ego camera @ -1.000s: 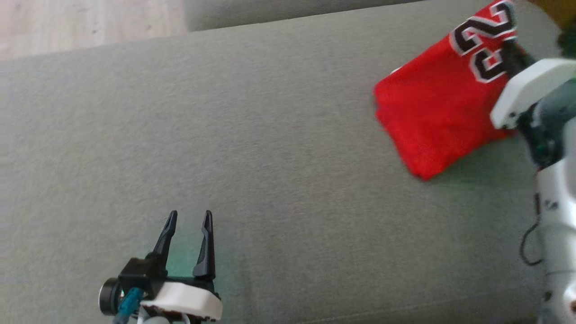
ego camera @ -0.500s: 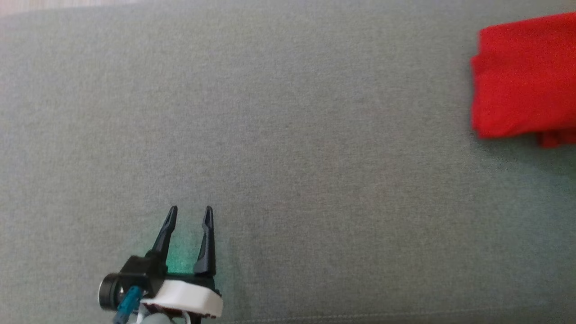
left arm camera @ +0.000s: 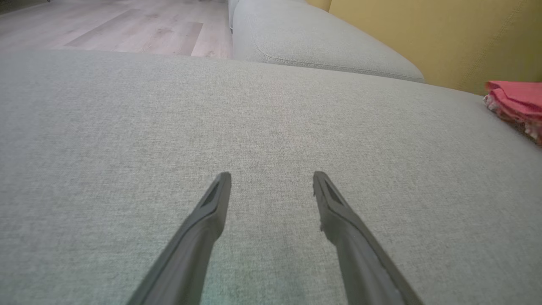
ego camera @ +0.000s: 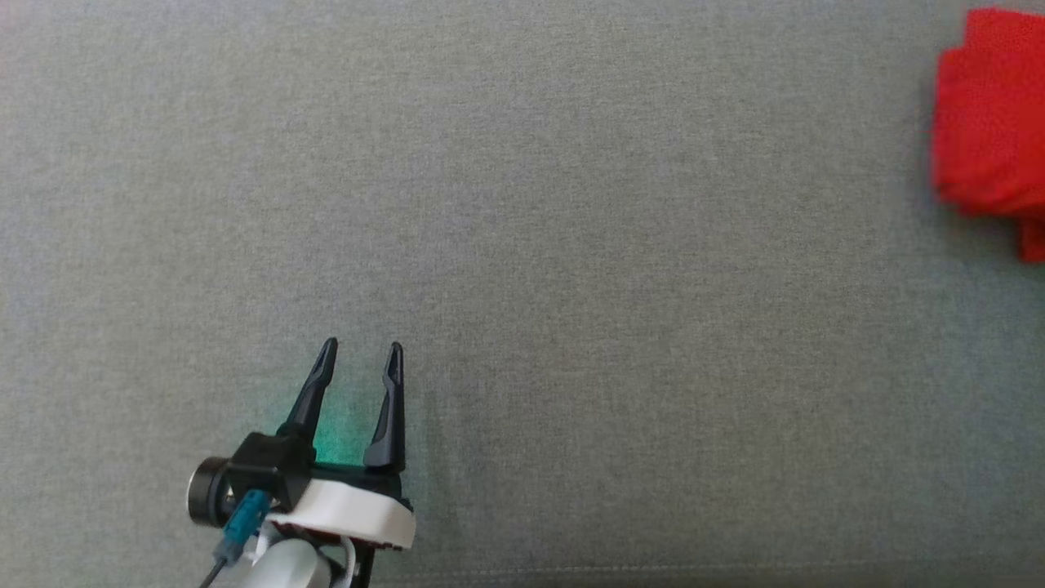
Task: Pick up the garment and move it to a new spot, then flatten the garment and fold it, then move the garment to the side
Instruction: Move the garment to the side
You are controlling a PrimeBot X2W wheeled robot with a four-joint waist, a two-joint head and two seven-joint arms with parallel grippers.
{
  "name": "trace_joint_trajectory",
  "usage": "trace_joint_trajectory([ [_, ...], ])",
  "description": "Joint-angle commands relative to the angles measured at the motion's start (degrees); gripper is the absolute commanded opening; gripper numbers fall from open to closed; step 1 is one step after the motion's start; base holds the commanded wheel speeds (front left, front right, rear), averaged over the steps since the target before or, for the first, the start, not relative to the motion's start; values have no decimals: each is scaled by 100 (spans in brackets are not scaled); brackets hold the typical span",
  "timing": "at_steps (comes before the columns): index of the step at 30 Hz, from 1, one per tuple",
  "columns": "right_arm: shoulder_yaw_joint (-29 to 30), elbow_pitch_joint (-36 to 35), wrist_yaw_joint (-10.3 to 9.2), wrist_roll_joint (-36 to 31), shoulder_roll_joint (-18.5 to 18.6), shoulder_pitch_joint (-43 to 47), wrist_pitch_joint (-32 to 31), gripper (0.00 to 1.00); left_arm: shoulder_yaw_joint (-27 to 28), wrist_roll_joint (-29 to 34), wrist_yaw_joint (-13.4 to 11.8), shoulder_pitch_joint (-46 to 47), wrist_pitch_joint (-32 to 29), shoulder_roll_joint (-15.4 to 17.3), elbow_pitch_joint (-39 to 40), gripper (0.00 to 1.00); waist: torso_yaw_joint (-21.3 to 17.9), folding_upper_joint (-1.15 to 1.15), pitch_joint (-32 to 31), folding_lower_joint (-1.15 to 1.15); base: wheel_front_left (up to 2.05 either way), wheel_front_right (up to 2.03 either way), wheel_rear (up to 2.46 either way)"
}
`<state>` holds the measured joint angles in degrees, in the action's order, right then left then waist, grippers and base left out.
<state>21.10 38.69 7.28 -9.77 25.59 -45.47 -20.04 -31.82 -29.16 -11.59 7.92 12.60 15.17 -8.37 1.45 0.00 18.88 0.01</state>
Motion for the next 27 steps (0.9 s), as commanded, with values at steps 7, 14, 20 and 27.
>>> trace_joint_trajectory([
  [7, -295, 77, 21, -141, -369, -266, 636, 100, 154, -15, -40, 93, 10, 123, 149, 100, -102, 0, -273, -1, 0, 0, 0],
  [14, -1107, 94, 21, 340, -695, -220, 1136, 100, 308, -127, -101, -41, 63, 190, 158, 100, -196, 0, -793, -1, 0, 0, 0],
  [20, -1660, -128, 21, 812, -1034, 255, 1535, 100, 533, -279, -192, -238, 122, 228, 104, 100, -203, 0, -1422, -1, 0, 0, 0],
  [27, -1924, -557, 21, 1153, -1475, 1162, 1864, 100, 756, -454, -268, -533, 175, 202, 16, 100, -178, 0, -1987, -1, 0, 0, 0],
])
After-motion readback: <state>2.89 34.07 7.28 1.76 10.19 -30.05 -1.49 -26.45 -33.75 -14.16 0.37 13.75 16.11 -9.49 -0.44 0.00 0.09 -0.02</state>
